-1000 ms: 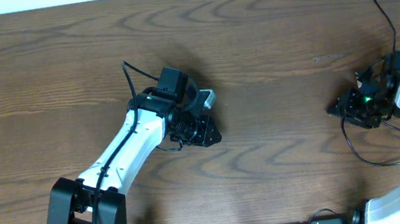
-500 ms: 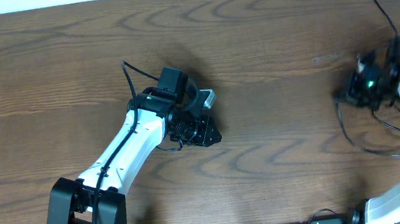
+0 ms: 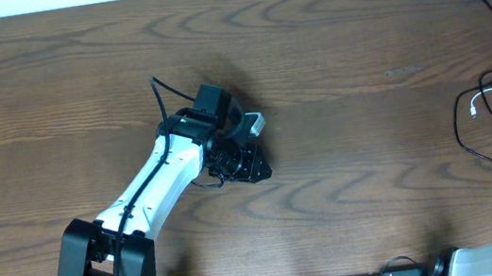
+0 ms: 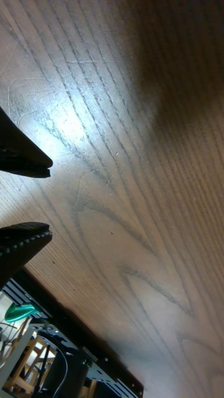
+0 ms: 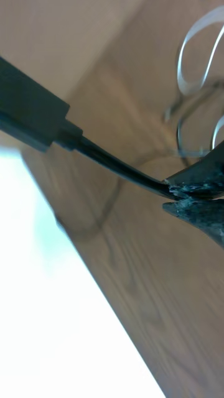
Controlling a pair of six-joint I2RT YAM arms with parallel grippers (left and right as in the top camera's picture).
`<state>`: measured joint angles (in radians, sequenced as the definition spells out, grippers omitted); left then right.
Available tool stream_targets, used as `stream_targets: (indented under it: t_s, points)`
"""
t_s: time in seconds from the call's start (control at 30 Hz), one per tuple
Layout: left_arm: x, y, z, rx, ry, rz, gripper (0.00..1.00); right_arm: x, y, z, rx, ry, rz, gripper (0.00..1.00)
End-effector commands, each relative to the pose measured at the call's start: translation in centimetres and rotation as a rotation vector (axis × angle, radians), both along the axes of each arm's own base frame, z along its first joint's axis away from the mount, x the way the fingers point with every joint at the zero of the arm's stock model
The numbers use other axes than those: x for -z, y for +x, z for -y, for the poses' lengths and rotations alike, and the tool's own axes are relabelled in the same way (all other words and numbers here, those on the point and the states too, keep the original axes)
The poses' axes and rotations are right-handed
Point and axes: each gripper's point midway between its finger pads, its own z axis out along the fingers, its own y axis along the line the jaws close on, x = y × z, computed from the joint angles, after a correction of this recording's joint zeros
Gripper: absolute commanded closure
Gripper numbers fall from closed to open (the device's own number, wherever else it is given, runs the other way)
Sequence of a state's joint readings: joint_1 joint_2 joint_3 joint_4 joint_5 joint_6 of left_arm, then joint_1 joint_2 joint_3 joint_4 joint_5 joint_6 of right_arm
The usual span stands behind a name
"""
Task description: Untangle cables
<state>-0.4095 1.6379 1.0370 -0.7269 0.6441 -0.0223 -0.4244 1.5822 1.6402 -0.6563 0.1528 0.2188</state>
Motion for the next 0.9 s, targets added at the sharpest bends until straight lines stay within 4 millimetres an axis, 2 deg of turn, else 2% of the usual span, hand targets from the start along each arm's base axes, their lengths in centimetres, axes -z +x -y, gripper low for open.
stream_targets:
  t_s: [0.0,0.17,0.33,0.37,0.4,0.43,0.5,0.63,0.87]
  points:
    - [0.1,0.0,-0.1,0.003,0.010,0.004,0.70,-0.4,-2.8,4.1,0.210,-0.050,-0.014,0.99]
    - [0.1,0.0,-0.1,0.003,0.009,0.003,0.70,0.3,-4.2,6.9,0.301,-0.008,0.006,0.99]
    - [0.1,0.1,0.0,0.003,0.007,0.009,0.70,1.8,-4.6,8.5,0.334,0.005,-0.024,0.99]
    - [0.1,0.1,0.0,0.003,0.007,0.009,0.70,2.4,-4.4,8.7,0.329,0.016,-0.034,0.92]
    - [0.1,0.1,0.0,0.003,0.007,0.009,0.70,2.8,-4.1,8.6,0.319,0.027,-0.037,0.76]
    - [0.1,0.1,0.0,0.003,0.007,0.009,0.70,3.8,-3.6,8.4,0.295,0.053,-0.051,0.50]
    - [0.1,0.1,0.0,0.003,0.007,0.009,0.70,5.1,-2.9,7.6,0.249,0.102,-0.069,0.26]
    - [0.1,0.1,0.0,0.003,0.007,0.009,0.70,7.0,-1.4,5.6,0.136,0.205,-0.079,0.25]
    - [0.1,0.1,0.0,0.003,0.007,0.010,0.70,7.5,-0.4,3.3,0.052,0.246,-0.095,0.26]
